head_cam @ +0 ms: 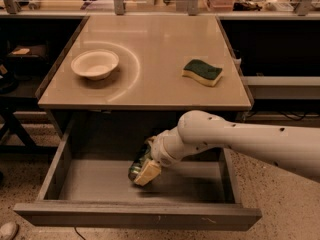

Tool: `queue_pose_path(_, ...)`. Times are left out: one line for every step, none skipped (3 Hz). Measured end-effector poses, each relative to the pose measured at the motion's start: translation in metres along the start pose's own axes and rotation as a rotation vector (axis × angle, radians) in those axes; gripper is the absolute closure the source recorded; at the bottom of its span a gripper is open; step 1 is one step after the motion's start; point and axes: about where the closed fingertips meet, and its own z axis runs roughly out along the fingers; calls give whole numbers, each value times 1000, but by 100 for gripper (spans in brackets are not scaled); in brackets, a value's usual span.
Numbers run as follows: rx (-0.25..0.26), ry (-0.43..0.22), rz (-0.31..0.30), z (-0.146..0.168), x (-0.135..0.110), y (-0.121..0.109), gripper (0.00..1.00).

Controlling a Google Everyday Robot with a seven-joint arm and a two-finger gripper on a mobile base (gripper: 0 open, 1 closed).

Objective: Place green can into top drawer

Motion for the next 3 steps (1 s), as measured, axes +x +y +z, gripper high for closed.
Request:
queue_pose_path(0,0,0,0,0,0,59)
queue_pose_path(0,0,0,0,0,0,36)
queue_pose_path(0,0,0,0,0,0,13)
